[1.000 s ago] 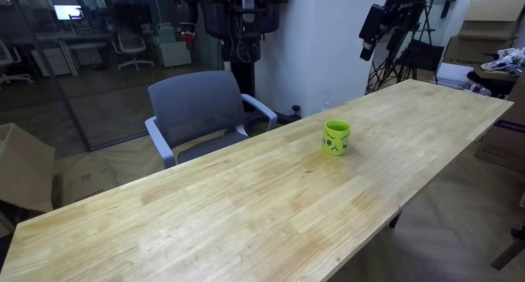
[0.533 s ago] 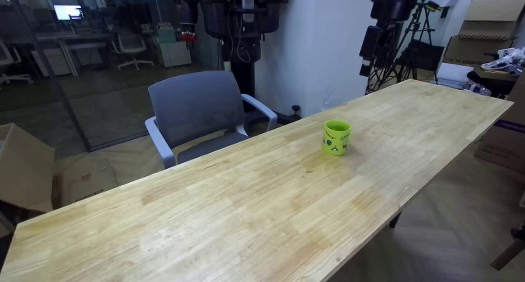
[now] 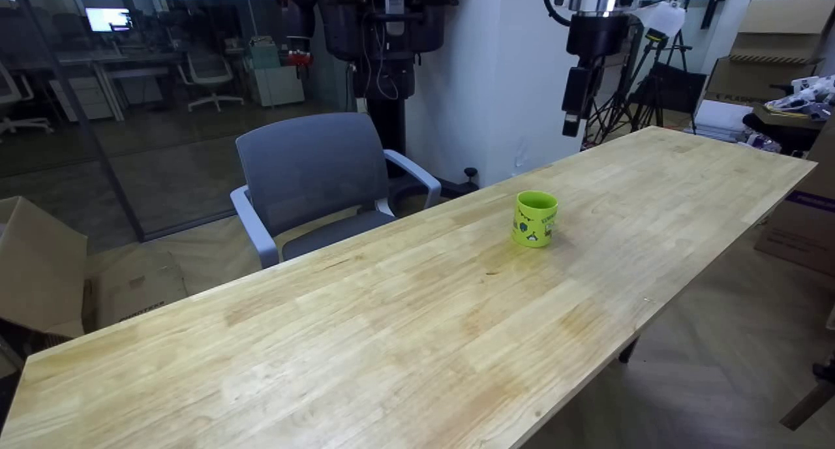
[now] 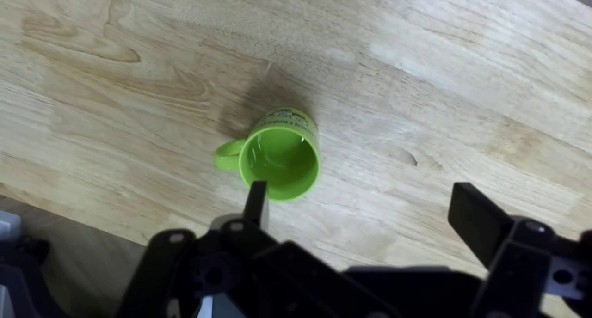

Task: Move the yellow mug to the left

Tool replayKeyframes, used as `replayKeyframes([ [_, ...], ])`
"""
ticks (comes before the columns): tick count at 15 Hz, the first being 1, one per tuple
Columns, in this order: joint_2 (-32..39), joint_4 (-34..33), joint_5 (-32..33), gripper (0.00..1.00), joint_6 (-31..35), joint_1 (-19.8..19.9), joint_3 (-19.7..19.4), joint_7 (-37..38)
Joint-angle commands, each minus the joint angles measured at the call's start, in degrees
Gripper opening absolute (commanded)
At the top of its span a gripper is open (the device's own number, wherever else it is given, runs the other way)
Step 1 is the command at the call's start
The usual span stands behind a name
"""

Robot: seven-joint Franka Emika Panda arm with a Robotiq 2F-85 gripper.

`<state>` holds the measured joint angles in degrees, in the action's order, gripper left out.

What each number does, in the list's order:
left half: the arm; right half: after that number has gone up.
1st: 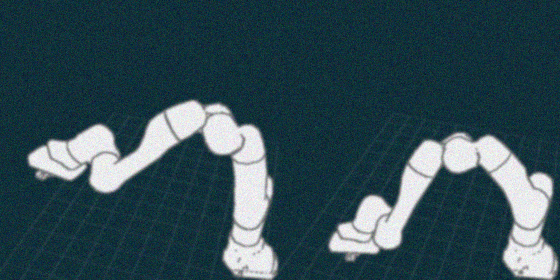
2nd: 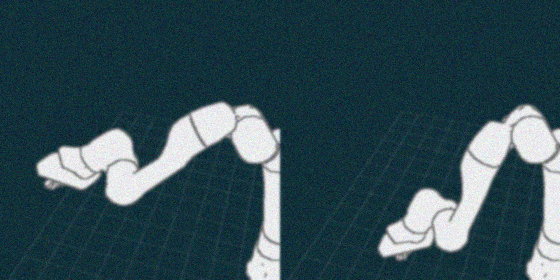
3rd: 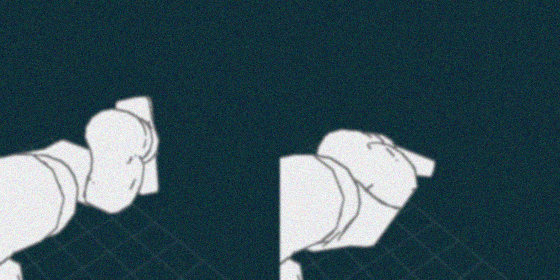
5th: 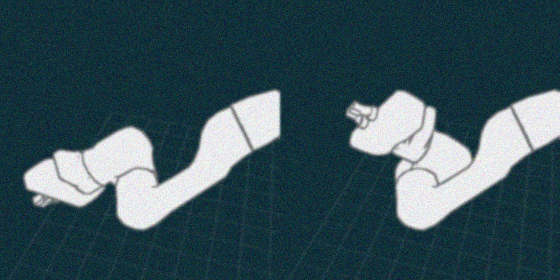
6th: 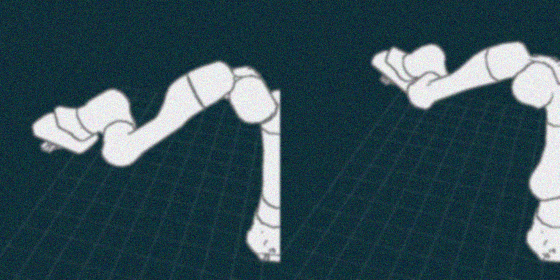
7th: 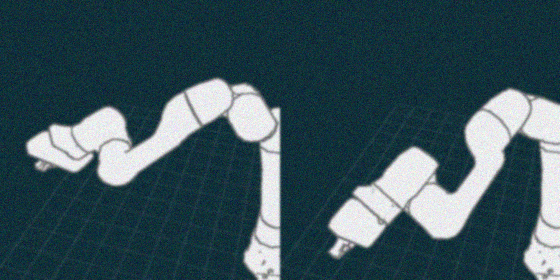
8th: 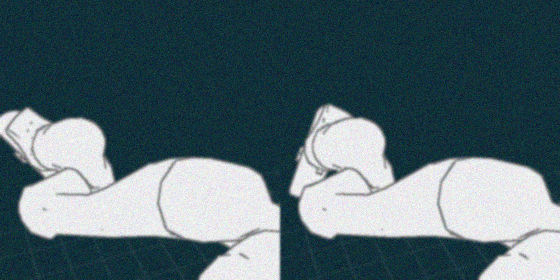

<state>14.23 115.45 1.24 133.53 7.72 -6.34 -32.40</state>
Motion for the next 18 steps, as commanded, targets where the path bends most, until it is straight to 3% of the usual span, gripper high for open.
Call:
replayKeyframes([
  [1, 3.94, -2.14, -3.41, 1.00, 6.06, 1.74, 2.29, -0.41],
  [4, 9.10, -5.07, -5.03, 1.00, 7.86, 3.18, 4.48, -3.84],
  [8, 15.75, -10.13, -7.03, 1.00, 4.71, 5.64, 7.25, -7.14],
  [11, 19.62, -13.64, -3.66, 1.00, 2.22, 5.58, 6.12, -5.92],
  [12, 17.05, -9.39, -4.70, 1.00, 5.24, 5.79, 7.03, -5.81],
  [18, 21.50, -13.99, -3.62, 1.00, 3.67, 6.28, 6.53, -5.60],
])
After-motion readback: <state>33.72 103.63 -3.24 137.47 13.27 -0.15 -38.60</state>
